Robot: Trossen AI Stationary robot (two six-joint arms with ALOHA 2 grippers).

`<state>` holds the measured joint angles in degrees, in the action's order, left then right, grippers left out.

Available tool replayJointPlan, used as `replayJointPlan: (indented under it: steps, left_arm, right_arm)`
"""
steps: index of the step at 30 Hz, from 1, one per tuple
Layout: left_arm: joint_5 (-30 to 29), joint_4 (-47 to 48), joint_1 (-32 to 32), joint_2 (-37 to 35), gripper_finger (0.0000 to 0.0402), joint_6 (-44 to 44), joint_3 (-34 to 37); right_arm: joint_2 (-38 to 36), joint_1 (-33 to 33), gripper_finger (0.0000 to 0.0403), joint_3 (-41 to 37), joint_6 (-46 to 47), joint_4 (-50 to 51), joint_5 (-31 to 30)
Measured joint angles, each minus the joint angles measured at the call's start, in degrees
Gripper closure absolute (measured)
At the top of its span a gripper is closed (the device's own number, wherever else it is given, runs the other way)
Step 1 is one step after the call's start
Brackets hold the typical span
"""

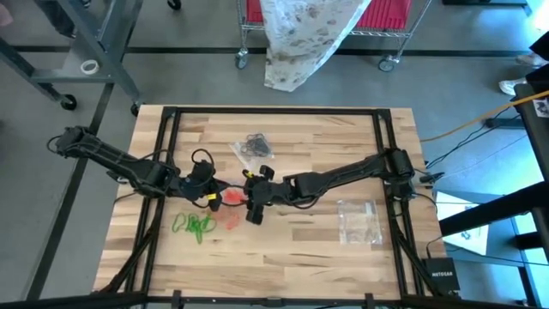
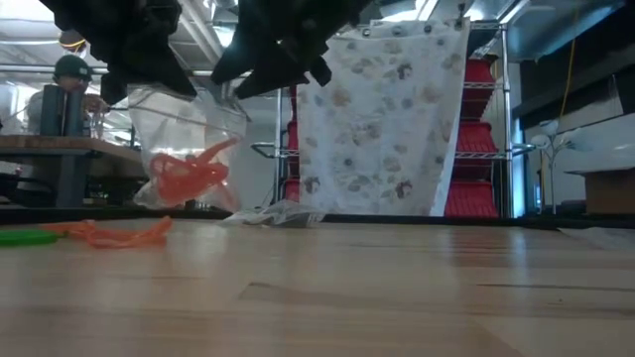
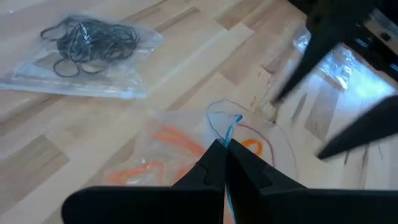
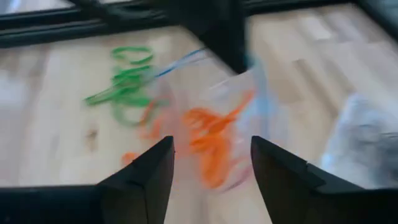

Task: Sort rubber bands
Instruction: Put the orange rubber band into the transparent zip bag

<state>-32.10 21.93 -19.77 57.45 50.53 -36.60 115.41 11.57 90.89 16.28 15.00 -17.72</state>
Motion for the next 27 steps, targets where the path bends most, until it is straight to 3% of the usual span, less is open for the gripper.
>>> replayJointPlan:
  steps: [6, 15, 27]
  left_arm:
    - [0.0, 0.09, 0.0, 0.0, 0.0402, -0.4, 0.0]
    - [-0.26, 1.38, 0.0, 0.0, 0.0402, -0.3, 0.0]
    - [0.37, 6.63, -0.46, -4.76, 0.0402, -0.14, 0.0]
  right_arm:
    - [-0.18, 0.11, 0.0198, 0.0, 2.84, 1.95, 8.34]
    - [0.6, 0.4, 0.0198, -0.02, 7.3, 0.4, 9.47]
    - [4.54, 3.91, 0.0198, 0.04, -1.75, -5.88, 7.27]
